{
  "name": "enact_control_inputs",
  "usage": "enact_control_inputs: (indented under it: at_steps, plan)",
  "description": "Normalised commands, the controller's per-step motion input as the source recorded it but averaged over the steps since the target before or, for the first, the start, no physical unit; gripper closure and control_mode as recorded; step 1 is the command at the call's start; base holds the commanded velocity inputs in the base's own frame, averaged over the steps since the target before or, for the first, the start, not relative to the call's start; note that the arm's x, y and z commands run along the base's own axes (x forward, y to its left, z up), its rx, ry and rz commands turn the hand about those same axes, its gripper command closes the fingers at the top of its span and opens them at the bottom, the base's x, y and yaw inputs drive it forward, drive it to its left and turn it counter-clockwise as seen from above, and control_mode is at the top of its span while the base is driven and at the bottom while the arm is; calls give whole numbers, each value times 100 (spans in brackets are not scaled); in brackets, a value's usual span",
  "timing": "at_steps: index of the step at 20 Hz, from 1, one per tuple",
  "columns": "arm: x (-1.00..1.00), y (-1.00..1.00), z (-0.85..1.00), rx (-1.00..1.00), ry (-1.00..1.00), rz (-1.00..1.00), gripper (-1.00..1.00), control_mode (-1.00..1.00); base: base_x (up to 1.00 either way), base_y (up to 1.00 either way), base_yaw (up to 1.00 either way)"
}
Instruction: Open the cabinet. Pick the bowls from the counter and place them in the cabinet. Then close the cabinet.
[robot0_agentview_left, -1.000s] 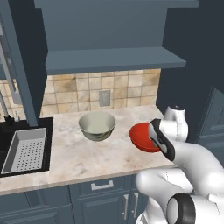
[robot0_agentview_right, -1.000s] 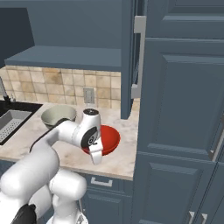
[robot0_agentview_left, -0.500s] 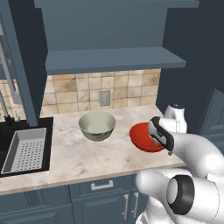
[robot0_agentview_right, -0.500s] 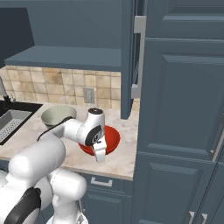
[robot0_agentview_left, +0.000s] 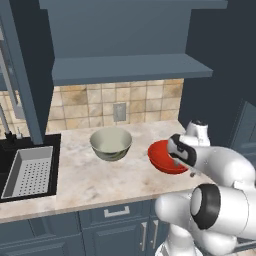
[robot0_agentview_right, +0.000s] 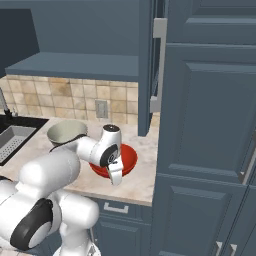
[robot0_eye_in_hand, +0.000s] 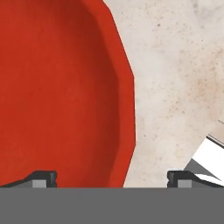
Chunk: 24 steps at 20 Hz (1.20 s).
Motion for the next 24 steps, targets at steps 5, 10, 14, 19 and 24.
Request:
enact_control_inputs:
  at_steps: [5, 10, 14, 19, 24]
  plan:
    - [15, -1, -27, 0, 0, 0, -100, -100, 0, 0, 0]
    - [15, 0, -23, 0, 0, 0, -100, -100, 0, 0, 0]
    - [2, 0, -27, 0, 0, 0, 100, -100, 0, 0, 0]
    - [0, 0, -20, 0, 0, 0, 100, -100, 0, 0, 0]
    - [0, 0, -17, 0, 0, -1, 100, -100, 0, 0, 0]
